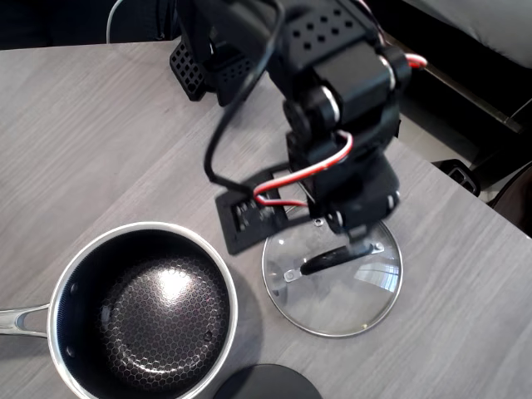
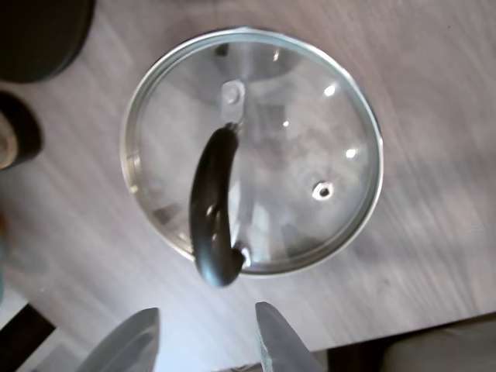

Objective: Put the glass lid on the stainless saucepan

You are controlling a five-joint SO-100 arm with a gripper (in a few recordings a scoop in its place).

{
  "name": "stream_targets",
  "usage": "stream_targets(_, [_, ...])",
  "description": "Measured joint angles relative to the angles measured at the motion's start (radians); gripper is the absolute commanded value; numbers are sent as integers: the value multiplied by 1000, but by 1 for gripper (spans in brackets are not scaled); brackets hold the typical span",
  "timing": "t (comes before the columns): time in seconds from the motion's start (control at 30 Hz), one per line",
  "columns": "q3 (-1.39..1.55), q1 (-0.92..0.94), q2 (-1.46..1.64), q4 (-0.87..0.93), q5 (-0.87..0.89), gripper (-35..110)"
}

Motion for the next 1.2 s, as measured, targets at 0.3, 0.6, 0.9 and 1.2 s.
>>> stream_targets(0.3, [-2, -11, -103, -15, 3, 26])
stream_targets(0.6, [-2, 5, -138, -28, 3, 24])
stream_targets(0.9, [-89, 25, -249, 11, 14, 0])
stream_targets(1.2, [-137, 6, -261, 38, 20, 0])
